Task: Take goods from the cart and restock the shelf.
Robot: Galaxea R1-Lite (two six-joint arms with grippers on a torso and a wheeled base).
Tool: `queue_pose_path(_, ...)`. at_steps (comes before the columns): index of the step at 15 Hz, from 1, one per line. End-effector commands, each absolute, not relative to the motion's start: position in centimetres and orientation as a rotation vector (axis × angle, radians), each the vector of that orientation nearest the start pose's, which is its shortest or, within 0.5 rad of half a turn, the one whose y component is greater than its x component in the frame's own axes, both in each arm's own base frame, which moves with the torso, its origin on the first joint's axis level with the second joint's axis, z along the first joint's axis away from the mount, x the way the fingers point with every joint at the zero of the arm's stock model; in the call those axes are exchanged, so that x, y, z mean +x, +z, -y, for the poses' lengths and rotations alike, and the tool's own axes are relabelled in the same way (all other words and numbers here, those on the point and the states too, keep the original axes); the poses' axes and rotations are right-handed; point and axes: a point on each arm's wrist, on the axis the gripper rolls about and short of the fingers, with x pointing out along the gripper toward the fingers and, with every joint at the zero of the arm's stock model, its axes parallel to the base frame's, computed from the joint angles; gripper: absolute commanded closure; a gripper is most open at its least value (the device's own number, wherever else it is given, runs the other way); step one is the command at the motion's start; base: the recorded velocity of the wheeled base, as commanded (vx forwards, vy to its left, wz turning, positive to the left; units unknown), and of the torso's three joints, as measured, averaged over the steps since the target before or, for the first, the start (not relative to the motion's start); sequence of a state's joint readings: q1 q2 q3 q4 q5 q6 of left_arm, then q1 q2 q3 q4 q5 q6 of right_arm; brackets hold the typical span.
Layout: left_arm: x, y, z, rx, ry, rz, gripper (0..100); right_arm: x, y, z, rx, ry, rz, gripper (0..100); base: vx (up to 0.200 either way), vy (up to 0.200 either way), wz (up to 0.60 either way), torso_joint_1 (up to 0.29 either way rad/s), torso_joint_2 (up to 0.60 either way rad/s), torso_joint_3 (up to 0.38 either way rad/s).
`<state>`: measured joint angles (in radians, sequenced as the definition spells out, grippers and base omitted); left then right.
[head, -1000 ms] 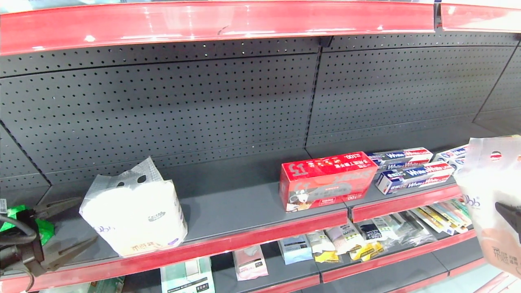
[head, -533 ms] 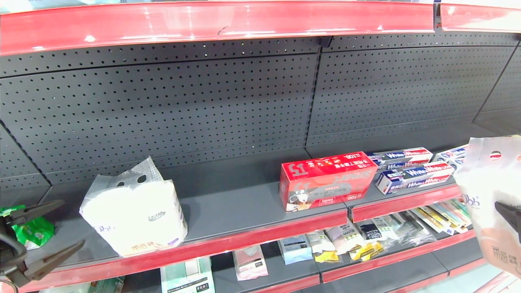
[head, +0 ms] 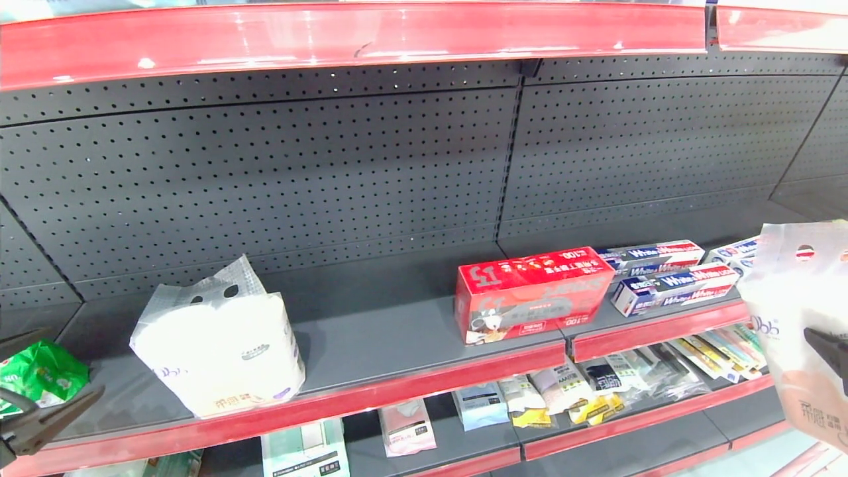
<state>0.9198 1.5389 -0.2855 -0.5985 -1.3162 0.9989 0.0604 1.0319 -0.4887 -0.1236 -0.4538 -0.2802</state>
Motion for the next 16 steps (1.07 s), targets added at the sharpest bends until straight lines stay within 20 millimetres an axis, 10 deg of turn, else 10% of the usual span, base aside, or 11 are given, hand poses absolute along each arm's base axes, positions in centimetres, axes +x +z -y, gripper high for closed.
queue_pose_path(1,12.6,10.8,-13.8,0.415,-0.424,-0.078,0,12.6,19.1,0.2,-0.38,-0.329,-0.461,100,0.0,0.0,0.0,0.0,0.0,0.0)
queue_pose_path(16,12.1,12.8,-12.4,0.211,0.013,-0.336,0,12.9,18.7,0.2,-0.385,-0.325,-0.482,100,0.0,0.0,0.0,0.0,0.0,0.0)
